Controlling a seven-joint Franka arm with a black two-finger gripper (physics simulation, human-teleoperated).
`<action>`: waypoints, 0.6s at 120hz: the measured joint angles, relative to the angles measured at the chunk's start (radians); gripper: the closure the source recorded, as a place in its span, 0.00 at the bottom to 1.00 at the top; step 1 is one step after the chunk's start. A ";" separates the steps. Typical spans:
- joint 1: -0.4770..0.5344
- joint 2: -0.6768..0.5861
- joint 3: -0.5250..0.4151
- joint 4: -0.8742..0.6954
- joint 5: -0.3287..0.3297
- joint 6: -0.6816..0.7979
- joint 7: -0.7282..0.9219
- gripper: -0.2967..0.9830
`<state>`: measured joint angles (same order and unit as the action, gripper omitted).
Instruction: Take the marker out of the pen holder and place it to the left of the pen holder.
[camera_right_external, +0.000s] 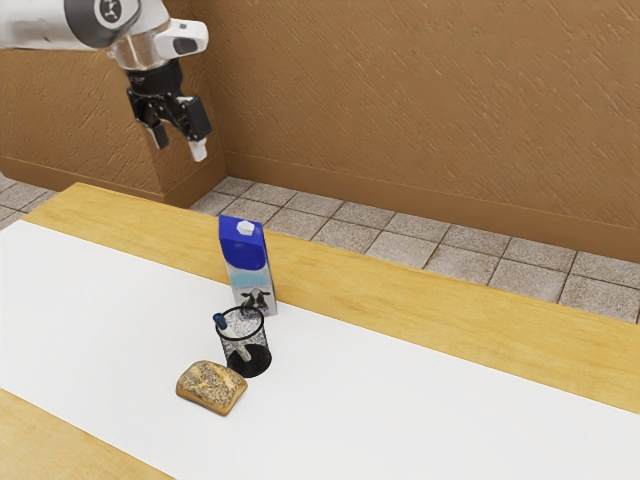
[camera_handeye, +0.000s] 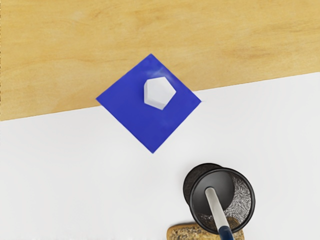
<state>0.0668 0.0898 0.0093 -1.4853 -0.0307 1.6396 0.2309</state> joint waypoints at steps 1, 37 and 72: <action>0.000 0.000 0.000 0.000 0.000 0.000 -0.001 0.23; 0.033 -0.226 -0.082 -0.332 0.053 0.069 -0.047 0.23; -0.027 -0.355 -0.142 -0.736 0.077 0.314 -0.096 0.23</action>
<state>0.0398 -0.2650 -0.1329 -2.2214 0.0468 1.9533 0.1352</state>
